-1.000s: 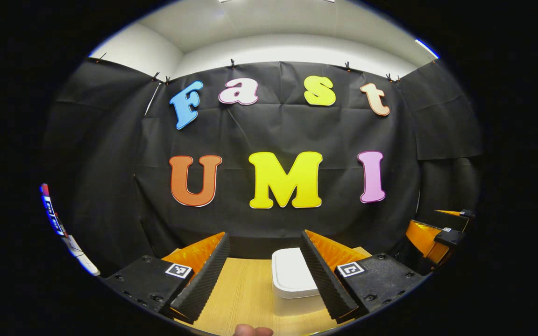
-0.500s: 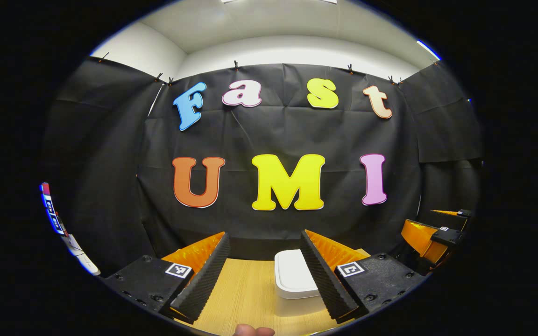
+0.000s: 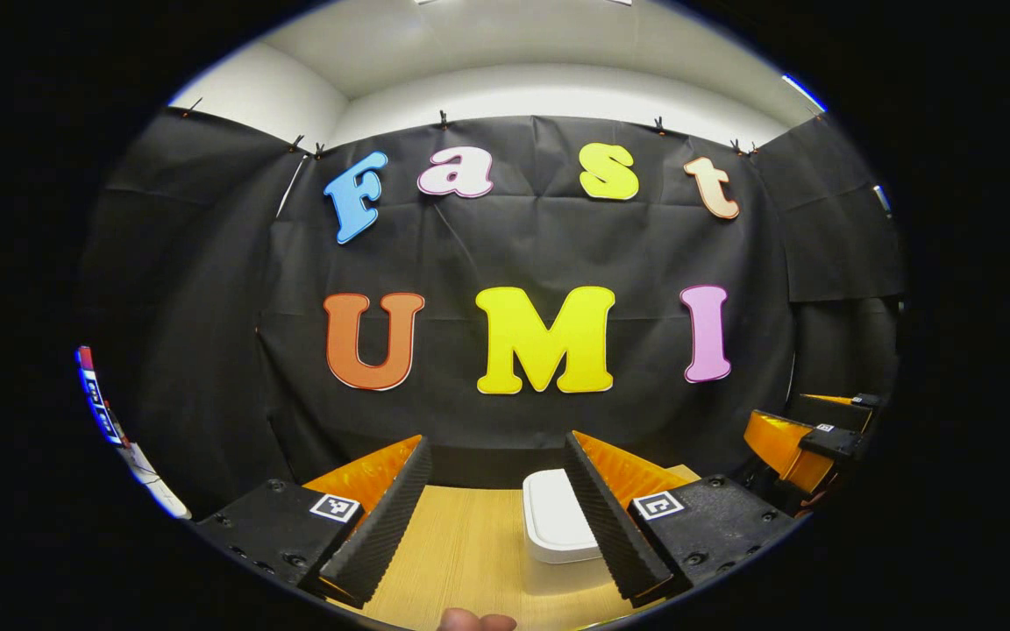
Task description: Press the lid of the desktop garbage bin to open it, pick up the crumpled paper on the desktop and throw it into the bin, then pick up the pop can on the desktop and drop it into the bin, and finally close the garbage bin lid.
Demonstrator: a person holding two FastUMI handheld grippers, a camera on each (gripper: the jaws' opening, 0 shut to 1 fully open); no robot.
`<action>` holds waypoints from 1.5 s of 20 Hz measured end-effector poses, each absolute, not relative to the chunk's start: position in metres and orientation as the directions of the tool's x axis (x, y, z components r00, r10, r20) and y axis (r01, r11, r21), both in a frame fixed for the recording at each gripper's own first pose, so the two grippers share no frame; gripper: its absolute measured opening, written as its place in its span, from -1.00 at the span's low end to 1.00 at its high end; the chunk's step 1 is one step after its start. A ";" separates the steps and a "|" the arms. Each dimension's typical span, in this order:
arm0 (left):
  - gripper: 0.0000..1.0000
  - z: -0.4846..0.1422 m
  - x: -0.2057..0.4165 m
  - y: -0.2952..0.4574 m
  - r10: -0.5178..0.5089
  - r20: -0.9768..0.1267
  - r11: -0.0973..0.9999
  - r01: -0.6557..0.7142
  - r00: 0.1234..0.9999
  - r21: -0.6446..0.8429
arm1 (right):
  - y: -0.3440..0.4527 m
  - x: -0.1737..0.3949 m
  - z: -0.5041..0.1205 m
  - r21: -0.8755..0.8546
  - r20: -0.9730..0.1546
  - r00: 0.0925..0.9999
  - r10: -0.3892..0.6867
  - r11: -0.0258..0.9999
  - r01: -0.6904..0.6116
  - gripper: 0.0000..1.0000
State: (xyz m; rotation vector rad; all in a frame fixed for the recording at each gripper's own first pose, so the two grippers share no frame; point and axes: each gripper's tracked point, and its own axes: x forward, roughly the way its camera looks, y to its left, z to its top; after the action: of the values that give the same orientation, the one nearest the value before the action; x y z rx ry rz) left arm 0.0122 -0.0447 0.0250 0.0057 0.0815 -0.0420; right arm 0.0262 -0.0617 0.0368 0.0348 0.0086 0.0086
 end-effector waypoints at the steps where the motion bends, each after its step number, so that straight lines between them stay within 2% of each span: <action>1: 0.94 0.021 0.014 -0.042 -0.036 -0.086 0.999 0.037 0.996 0.006 | -0.061 0.027 0.036 0.025 -0.010 1.000 0.005 1.000 -0.005 0.92; 11: 0.94 0.009 0.024 -0.034 -0.040 -0.114 0.999 0.040 0.993 -0.002 | -0.049 0.037 0.033 0.010 -0.013 1.000 0.001 1.000 -0.001 0.92; 30: 0.94 0.013 0.010 -0.037 -0.038 -0.098 0.999 0.038 0.994 -0.004 | -0.051 0.019 0.038 0.006 -0.005 1.000 -0.008 1.000 0.008 0.92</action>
State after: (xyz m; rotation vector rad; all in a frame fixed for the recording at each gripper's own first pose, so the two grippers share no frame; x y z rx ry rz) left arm 0.0100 -0.0372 0.0134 -0.0018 0.0979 -0.0380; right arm 0.0187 -0.0514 0.0378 0.0065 0.0054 -0.0080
